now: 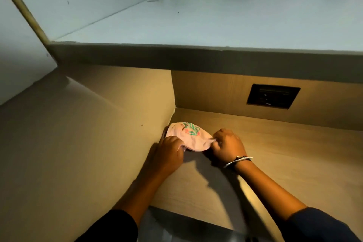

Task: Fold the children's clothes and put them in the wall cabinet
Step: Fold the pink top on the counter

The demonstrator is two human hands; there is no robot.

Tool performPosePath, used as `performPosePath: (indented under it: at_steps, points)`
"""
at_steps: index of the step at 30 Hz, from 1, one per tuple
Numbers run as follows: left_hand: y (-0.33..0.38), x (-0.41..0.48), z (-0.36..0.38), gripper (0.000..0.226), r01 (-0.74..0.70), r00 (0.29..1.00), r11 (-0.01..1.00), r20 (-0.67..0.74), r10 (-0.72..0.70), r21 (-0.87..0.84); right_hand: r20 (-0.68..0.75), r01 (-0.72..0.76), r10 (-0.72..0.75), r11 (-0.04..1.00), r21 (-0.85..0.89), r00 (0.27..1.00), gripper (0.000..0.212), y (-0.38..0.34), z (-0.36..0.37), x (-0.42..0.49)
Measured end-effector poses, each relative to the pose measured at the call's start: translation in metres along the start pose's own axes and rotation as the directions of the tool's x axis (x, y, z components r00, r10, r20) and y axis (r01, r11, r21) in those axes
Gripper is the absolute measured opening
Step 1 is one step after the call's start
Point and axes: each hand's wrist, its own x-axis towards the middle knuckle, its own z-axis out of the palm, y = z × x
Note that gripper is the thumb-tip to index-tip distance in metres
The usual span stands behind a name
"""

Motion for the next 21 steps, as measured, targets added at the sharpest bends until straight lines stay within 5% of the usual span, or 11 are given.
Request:
performPosePath:
  at_steps: [2, 4, 9, 13, 17, 21]
  points:
    - [0.020, 0.010, -0.029, 0.015, 0.077, 0.997, 0.916, 0.005, -0.081, -0.394, -0.065, -0.108, 0.141, 0.924, 0.367, 0.988, 0.010, 0.002, -0.026, -0.007]
    - [0.044, 0.018, -0.062, 0.011, 0.054, 0.997, 0.792, 0.080, -0.006, -0.608, -0.040, -0.159, 0.231, 0.776, 0.610, 0.972, 0.017, 0.000, -0.054, -0.019]
    - [0.110, 0.021, -0.117, 0.011, -0.075, 0.954, 0.746, 0.170, 0.247, -0.662, -0.022, -0.102, 0.199, 0.590, 0.801, 0.980, 0.012, -0.010, -0.108, -0.058]
    - [0.160, 0.005, -0.133, 0.013, -0.063, 0.943, 0.701, 0.187, 0.274, -0.711, -0.022, -0.064, 0.188, 0.441, 0.895, 0.982, 0.027, 0.001, -0.131, -0.100]
    - [0.203, -0.023, -0.149, 0.020, -0.088, 0.931, 0.696, 0.190, 0.313, -0.713, 0.109, -0.051, -0.072, 0.558, 0.828, 0.991, 0.099, 0.006, -0.148, -0.137]
    - [0.232, -0.053, -0.168, 0.022, -0.049, 0.944, 0.676, 0.186, 0.271, -0.736, 0.034, 0.055, -0.095, 0.791, 0.609, 0.995, 0.060, 0.019, -0.157, -0.199]
